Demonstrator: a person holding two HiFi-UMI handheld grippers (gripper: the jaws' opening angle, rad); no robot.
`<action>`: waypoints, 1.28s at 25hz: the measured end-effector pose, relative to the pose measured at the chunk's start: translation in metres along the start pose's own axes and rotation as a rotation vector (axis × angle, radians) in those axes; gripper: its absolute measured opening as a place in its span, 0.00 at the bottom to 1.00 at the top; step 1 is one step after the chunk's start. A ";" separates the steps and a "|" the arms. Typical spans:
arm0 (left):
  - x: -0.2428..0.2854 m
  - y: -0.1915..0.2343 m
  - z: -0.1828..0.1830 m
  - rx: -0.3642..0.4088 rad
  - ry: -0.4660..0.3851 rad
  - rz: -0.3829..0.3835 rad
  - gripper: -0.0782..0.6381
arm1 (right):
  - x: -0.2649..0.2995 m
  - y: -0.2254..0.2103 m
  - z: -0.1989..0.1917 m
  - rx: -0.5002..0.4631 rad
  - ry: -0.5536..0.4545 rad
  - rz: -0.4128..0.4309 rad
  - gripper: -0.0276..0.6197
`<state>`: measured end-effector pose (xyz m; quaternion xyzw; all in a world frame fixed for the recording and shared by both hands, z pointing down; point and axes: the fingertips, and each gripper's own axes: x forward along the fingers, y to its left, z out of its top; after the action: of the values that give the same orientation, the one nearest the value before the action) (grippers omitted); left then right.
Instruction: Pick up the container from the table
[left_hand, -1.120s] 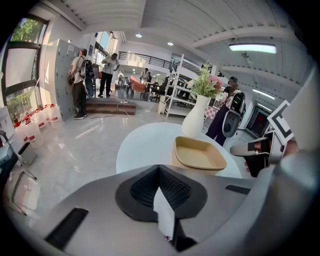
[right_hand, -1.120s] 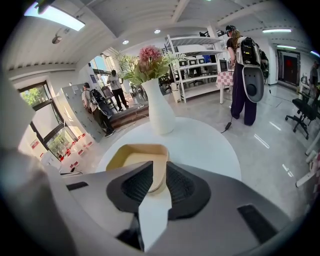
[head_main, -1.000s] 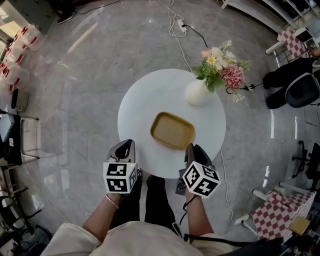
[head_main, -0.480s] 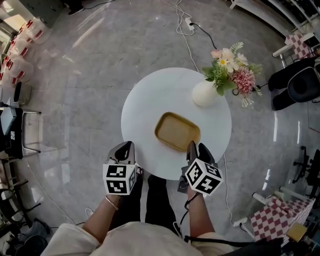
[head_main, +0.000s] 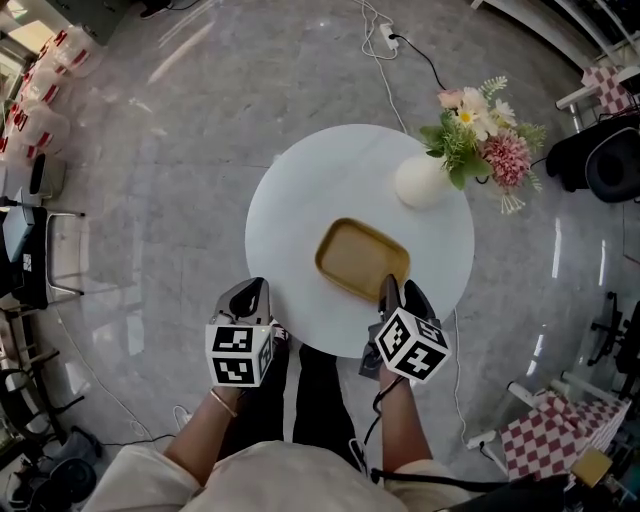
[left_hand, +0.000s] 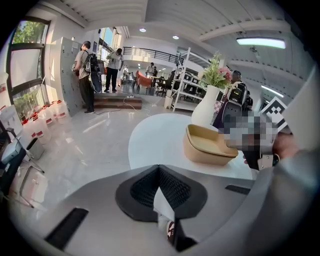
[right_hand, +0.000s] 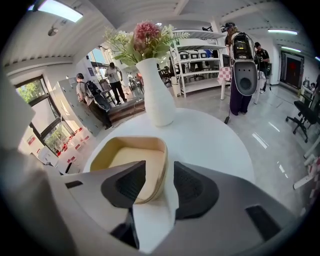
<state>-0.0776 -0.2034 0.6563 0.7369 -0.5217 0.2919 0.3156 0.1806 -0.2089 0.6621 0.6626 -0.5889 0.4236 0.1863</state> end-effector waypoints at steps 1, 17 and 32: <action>0.001 0.000 -0.001 -0.001 0.002 0.000 0.13 | 0.001 -0.001 -0.001 0.001 0.003 -0.001 0.34; 0.009 0.003 -0.002 0.002 0.024 -0.002 0.13 | 0.013 -0.003 -0.006 0.010 0.036 -0.018 0.30; 0.016 0.003 -0.006 0.003 0.036 -0.006 0.13 | 0.016 -0.008 -0.006 0.006 0.051 -0.054 0.19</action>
<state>-0.0768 -0.2088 0.6727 0.7335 -0.5135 0.3049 0.3246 0.1850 -0.2127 0.6797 0.6679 -0.5646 0.4368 0.2106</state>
